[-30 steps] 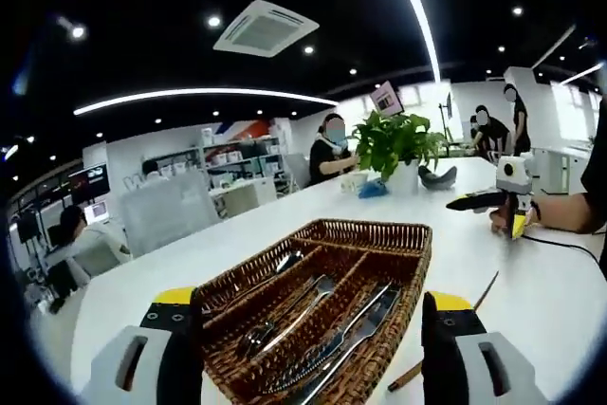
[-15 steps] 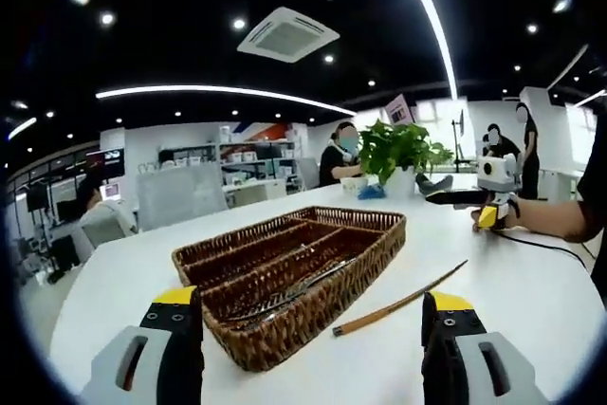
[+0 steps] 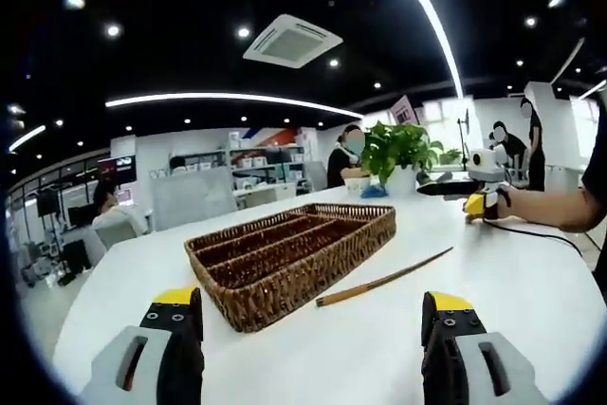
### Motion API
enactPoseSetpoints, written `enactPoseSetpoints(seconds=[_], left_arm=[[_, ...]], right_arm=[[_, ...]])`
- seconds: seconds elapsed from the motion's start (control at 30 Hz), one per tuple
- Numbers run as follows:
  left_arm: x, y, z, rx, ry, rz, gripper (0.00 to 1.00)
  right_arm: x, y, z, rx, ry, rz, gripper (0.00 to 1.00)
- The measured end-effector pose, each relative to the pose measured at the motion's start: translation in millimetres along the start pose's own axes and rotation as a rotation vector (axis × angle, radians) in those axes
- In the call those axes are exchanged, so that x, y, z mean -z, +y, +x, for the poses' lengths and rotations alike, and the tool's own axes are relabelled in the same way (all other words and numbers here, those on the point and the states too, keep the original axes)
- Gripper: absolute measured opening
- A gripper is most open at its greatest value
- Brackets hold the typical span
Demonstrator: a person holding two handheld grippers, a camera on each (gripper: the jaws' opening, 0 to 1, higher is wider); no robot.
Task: Arrange the knives, forks, and spoons in their matching storage slots by inserting each utensil handle-first until every utensil is classified and aligned in the correct compartment
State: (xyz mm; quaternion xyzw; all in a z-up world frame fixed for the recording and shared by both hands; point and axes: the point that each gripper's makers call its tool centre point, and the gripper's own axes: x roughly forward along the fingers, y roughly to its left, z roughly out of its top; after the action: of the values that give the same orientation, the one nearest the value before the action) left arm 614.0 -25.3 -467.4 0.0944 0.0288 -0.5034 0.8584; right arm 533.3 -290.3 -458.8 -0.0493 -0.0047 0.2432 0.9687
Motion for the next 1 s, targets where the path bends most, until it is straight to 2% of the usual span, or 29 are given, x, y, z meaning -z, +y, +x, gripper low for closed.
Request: enactPoseSetpoints(seconds=[0.1, 0.2, 0.23, 0.27, 0.47, 0.77, 0.83, 0.93, 1.0], left_arm=[[0.8, 0.0, -1.6, -0.008, -0.006, 0.000, 1.00], [-0.8, 7.8, -2.7, -0.056, -0.026, 0.012, 1.00], [1.6, 4.6, -1.0, -0.026, -0.048, -0.072, 1.00], [-1.3, -2.6, -0.5, 0.006, -0.049, -0.053, 1.00], [2.2, 4.7, -3.8, -0.007, -0.055, -0.072, 1.00], [9.7, -3.4, 0.9, 0.005, -0.037, -0.053, 1.00], [7.5, -2.7, 0.9, -0.012, -0.044, -0.010, 1.00], [5.4, -5.4, 1.5, 0.004, -0.054, -0.037, 1.00], [7.2, -5.5, 1.6, 0.005, -0.045, -0.027, 1.00]], right_arm=[[-0.7, 0.5, 0.0, -0.001, 0.000, -0.003, 1.00], [-4.3, 2.5, 0.1, -0.007, -0.008, -0.017, 1.00], [-6.8, 4.7, 0.2, -0.012, -0.017, -0.022, 1.00], [-6.2, 5.1, 0.6, -0.012, -0.013, -0.026, 1.00], [-3.6, 7.9, 2.7, -0.019, 0.005, -0.030, 1.00], [-3.0, 8.4, 1.7, -0.012, 0.011, -0.035, 1.00], [-1.7, 8.7, 2.5, -0.013, 0.016, -0.032, 1.00], [2.3, 9.2, 3.6, -0.014, 0.036, -0.034, 1.00], [0.6, 8.7, 3.4, -0.013, 0.029, -0.036, 1.00]])
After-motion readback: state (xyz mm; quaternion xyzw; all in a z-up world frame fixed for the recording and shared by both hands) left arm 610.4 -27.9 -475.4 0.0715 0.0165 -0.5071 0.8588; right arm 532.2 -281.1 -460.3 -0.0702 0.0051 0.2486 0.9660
